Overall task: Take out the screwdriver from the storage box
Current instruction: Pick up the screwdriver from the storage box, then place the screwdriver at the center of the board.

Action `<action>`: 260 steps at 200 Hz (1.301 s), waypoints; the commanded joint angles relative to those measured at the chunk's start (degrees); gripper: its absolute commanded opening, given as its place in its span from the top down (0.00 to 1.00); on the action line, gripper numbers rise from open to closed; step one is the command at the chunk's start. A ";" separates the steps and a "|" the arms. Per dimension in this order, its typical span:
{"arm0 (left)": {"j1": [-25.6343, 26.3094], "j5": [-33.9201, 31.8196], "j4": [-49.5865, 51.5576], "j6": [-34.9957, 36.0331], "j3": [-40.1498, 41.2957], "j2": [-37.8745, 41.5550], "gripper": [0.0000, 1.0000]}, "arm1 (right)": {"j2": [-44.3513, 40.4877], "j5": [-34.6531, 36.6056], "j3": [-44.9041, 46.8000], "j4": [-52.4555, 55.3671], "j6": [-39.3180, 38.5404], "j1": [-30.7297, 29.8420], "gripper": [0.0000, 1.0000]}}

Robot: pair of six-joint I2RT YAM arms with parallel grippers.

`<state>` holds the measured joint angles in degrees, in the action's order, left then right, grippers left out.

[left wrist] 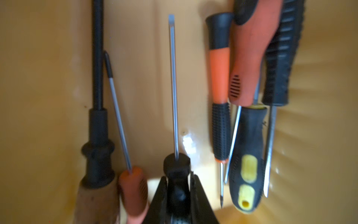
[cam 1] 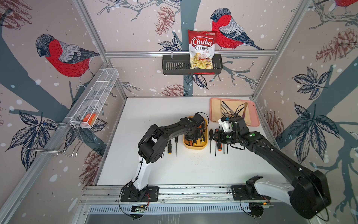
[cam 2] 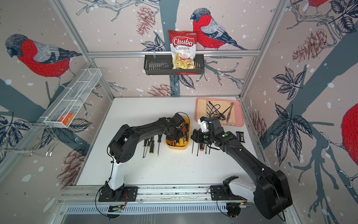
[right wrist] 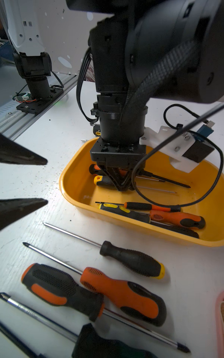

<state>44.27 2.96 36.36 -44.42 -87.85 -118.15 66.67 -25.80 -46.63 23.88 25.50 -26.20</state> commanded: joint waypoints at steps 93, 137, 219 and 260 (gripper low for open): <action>-1.92 -3.04 7.29 7.36 2.46 16.07 0.88 | -0.81 1.44 0.05 -4.75 5.59 -1.17 0.69; -5.78 -3.56 7.47 8.48 10.90 24.46 0.87 | 1.36 3.25 -1.22 -6.52 7.48 -4.88 0.69; -10.04 -4.12 3.24 10.26 22.21 27.26 0.88 | 4.87 5.67 -2.69 -8.76 9.74 -9.62 0.70; -10.77 -4.41 1.43 10.89 24.39 24.83 0.88 | 6.28 6.29 -2.17 -8.93 10.09 -9.80 0.70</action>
<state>33.95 -0.60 39.94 -34.48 -64.36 -92.25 72.47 -20.86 -48.95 16.10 34.83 -35.94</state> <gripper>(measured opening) 0.190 0.303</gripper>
